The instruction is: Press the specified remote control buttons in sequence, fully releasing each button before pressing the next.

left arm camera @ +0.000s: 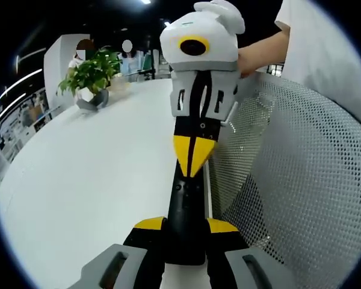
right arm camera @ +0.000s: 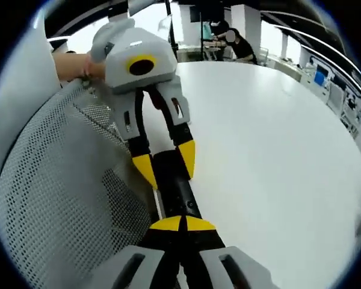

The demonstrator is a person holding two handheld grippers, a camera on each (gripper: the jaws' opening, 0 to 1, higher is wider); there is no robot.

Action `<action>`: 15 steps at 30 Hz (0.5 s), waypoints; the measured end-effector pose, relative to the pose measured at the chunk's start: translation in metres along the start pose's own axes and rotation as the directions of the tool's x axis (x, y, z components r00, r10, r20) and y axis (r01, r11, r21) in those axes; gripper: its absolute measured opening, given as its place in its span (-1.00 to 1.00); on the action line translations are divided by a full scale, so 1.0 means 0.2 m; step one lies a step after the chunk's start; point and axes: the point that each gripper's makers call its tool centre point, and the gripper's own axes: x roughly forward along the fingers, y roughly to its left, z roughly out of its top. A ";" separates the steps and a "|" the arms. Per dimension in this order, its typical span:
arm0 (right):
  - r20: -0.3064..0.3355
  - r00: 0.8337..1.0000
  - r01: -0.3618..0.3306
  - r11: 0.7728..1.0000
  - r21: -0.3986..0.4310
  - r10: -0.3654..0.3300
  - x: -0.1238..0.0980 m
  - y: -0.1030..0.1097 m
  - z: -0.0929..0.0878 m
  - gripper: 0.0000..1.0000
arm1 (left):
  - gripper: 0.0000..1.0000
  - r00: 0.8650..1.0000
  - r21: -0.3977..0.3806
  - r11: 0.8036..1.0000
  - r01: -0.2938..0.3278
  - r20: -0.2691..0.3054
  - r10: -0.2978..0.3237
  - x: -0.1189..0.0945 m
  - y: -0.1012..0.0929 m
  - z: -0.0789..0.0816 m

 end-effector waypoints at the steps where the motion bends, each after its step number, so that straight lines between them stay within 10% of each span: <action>1: -0.005 1.000 -0.001 1.000 -0.001 0.001 0.00 0.00 0.00 -1.00 | -0.52 1.000 0.004 1.000 0.001 -0.002 -0.001 0.00 0.00 0.00; 8: -0.107 0.993 0.038 0.995 -0.089 -0.047 0.02 0.00 0.00 -1.00 | -0.52 1.000 0.011 1.000 0.003 -0.005 -0.003 0.00 0.00 0.00; 15: -0.019 0.998 0.055 0.998 -0.027 -0.056 0.00 0.01 -0.01 -1.00 | -0.52 1.000 0.003 1.000 0.001 -0.008 -0.001 0.00 0.00 0.00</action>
